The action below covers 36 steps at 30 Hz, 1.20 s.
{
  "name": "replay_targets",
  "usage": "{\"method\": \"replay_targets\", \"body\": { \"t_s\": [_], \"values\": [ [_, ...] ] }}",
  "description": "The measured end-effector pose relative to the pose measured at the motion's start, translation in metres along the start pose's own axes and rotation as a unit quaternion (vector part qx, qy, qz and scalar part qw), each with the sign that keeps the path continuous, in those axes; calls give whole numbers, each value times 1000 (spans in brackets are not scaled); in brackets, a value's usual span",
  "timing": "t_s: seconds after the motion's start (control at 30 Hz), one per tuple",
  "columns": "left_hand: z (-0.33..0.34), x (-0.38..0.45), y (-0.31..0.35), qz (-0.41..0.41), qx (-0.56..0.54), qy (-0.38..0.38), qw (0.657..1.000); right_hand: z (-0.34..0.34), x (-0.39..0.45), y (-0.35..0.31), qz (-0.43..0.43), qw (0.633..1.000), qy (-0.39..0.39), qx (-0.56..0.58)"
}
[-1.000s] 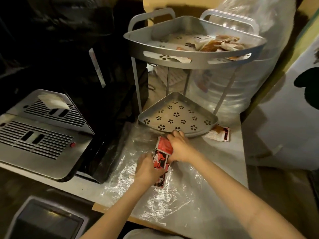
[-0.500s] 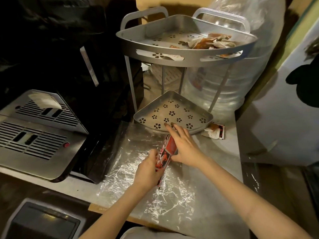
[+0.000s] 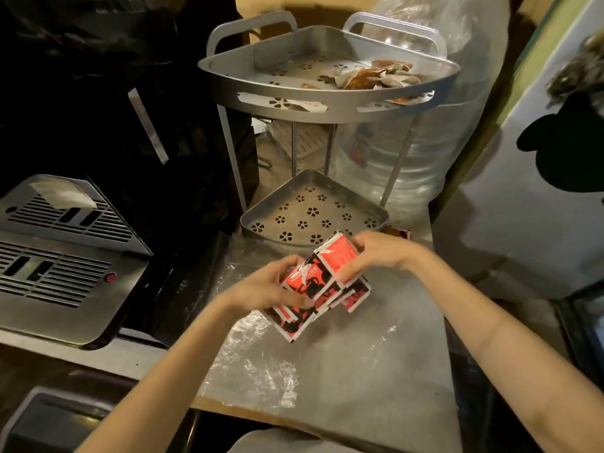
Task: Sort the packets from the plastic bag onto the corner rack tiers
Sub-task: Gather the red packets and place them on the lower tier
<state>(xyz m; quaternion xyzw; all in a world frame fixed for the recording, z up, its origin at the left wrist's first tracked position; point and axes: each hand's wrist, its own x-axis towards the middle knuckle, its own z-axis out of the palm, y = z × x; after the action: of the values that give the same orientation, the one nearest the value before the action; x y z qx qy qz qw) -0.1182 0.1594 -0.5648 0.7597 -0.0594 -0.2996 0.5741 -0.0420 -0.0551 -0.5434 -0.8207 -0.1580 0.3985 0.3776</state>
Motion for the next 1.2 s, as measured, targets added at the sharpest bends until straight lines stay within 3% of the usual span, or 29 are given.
{"method": "replay_targets", "body": {
  "t_s": [0.1, 0.23, 0.4, 0.5, 0.63, 0.73, 0.83, 1.0, 1.2],
  "values": [
    [-12, 10, 15, 4, 11, -61, 998, 0, -8, 6, -15, 991, -10, 136],
    [-25, 22, 22, -1, -5, -88, 996, 5, -13, 19, -5, 966, 27, 256],
    [-37, 31, 5, -23, -145, -87, 985, 8, -18, 33, 17, 939, 77, 335],
    [-37, 34, -20, -43, -339, -57, 938, 13, -21, 45, 28, 932, 85, 350],
    [-21, 31, -51, -55, -492, 41, 868, 14, -26, 58, 40, 926, 97, 363],
    [-9, 25, -63, -52, -578, 41, 814, 12, -31, 64, 39, 909, 121, 398],
    [7, 22, -57, -53, -563, 40, 823, 13, -33, 68, 34, 886, 151, 438],
    [26, 29, -17, -54, -418, -9, 907, 28, -32, 74, 53, 864, 164, 472],
    [35, 39, -9, -105, -364, 108, 919, 44, -36, 74, 51, 857, 79, 507]
  ]
}}
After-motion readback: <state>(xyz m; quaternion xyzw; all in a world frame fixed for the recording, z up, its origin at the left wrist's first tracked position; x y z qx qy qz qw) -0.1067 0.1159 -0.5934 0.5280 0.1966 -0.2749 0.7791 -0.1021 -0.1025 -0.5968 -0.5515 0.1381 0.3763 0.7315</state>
